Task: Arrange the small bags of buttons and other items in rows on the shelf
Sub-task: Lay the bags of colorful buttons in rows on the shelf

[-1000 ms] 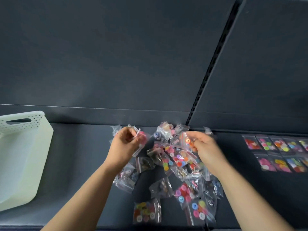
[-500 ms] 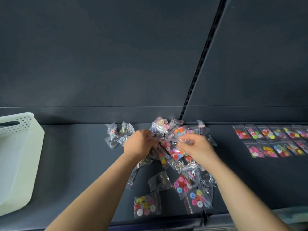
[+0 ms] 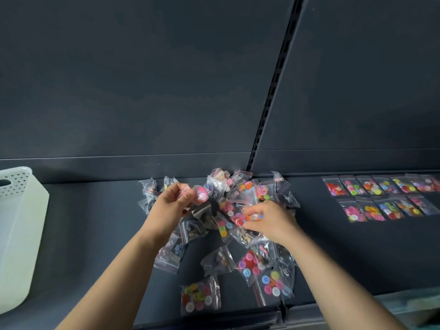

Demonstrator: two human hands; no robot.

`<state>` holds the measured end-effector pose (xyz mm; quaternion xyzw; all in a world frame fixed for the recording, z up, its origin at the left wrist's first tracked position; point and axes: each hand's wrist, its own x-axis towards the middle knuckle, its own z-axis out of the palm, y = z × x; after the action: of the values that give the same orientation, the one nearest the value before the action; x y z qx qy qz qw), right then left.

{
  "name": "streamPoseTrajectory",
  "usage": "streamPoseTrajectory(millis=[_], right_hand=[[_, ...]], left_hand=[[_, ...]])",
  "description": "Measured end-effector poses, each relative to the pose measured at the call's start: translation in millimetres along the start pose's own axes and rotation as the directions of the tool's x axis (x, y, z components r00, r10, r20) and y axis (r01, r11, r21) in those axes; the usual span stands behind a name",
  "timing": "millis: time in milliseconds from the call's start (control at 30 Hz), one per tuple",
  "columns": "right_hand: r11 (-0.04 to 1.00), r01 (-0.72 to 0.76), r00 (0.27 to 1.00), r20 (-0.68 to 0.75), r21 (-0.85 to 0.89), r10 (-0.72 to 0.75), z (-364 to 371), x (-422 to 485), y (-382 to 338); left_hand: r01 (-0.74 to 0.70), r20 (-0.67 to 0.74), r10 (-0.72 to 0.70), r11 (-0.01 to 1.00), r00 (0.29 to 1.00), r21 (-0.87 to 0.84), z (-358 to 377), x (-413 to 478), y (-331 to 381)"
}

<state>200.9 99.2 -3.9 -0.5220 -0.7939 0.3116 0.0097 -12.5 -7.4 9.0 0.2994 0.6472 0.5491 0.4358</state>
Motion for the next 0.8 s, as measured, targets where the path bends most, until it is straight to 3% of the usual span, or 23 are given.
streamPoseTrajectory(millis=[100, 200, 467, 600, 800], right_hand=[[0.999, 0.011, 0.999, -0.049, 0.031, -0.010, 2, 0, -1], [0.981, 0.045, 0.998, -0.041, 0.189, -0.038, 0, -2, 0], [0.803, 0.045, 0.995, -0.100, 0.594, 0.018, -29, -44, -17], [0.757, 0.144, 0.983, -0.180, 0.637, -0.036, -41, -72, -14], [0.801, 0.231, 0.954, -0.288, 0.552, -0.076, -51, -107, 24]], left_hand=[[0.029, 0.005, -0.029, 0.997, 1.000, -0.078, -5, -9, -6], [0.041, -0.013, -0.044, 0.982, 0.999, -0.186, -5, -16, -11], [0.076, 0.113, -0.041, 0.945, 0.993, -0.317, 6, -31, 0], [0.117, 0.273, -0.048, 0.962, 0.961, -0.245, 35, -41, 18], [0.140, 0.515, -0.030, 0.974, 0.857, -0.177, 101, -64, 40]])
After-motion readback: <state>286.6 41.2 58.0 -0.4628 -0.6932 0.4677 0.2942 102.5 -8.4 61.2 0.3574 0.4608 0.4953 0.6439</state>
